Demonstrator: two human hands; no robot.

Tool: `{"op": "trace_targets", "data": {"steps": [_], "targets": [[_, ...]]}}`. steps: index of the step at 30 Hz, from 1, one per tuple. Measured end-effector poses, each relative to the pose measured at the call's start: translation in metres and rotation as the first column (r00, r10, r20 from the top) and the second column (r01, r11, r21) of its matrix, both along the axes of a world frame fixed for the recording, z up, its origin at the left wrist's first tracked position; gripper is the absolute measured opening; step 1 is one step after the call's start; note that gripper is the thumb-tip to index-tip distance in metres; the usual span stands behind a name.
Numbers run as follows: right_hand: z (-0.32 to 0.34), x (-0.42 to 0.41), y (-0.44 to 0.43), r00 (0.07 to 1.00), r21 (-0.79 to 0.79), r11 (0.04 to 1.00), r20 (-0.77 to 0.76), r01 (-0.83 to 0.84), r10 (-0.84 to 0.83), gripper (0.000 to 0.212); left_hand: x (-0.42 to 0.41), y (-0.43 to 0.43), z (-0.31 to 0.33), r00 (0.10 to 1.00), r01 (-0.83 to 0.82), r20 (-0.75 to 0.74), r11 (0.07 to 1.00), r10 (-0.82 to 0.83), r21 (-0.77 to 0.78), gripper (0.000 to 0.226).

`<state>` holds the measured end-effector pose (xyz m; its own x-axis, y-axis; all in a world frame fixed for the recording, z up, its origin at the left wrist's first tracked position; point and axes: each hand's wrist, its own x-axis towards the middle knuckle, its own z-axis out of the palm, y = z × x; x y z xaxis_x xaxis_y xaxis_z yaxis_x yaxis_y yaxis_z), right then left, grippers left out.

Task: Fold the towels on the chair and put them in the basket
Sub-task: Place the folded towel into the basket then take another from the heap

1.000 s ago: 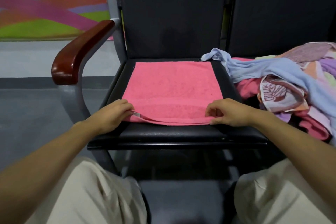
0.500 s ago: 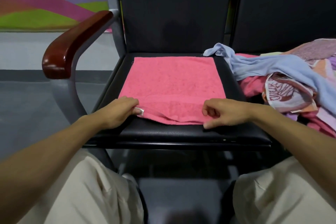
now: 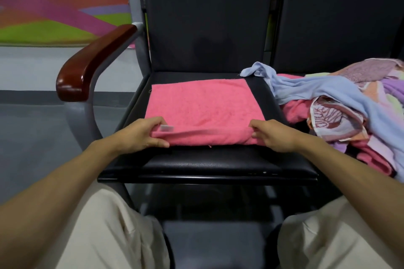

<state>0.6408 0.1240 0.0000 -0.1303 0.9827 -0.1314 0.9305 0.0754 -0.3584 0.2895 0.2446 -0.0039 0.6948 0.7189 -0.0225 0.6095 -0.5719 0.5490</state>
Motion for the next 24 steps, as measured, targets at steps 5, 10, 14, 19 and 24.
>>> {"op": "trace_targets", "data": {"steps": [5,10,14,19,24], "targets": [[0.003,-0.002,-0.001,0.999,0.010,0.999,-0.027,0.040,-0.040,0.014,-0.017,-0.004,0.006,0.988,-0.098,0.134,0.990,0.083,0.103,0.017],[0.013,-0.001,-0.015,0.997,0.110,0.991,-0.002,0.081,-0.081,0.031,-0.028,-0.016,0.014,0.934,-0.246,0.271,0.969,0.233,0.012,0.008],[0.026,0.001,-0.029,0.984,0.225,0.958,-0.063,0.177,-0.167,0.010,-0.033,-0.033,0.024,0.942,-0.257,0.239,0.964,0.235,0.065,0.019],[0.032,-0.016,-0.042,0.994,0.125,0.989,0.072,0.075,-0.084,0.020,-0.035,-0.057,0.034,0.932,-0.313,0.227,0.944,0.284,0.104,0.017],[0.053,-0.029,-0.055,0.999,-0.123,0.992,-0.019,-0.042,0.039,0.033,-0.043,-0.066,0.045,0.924,-0.339,0.232,0.931,0.303,0.134,0.018]]}}
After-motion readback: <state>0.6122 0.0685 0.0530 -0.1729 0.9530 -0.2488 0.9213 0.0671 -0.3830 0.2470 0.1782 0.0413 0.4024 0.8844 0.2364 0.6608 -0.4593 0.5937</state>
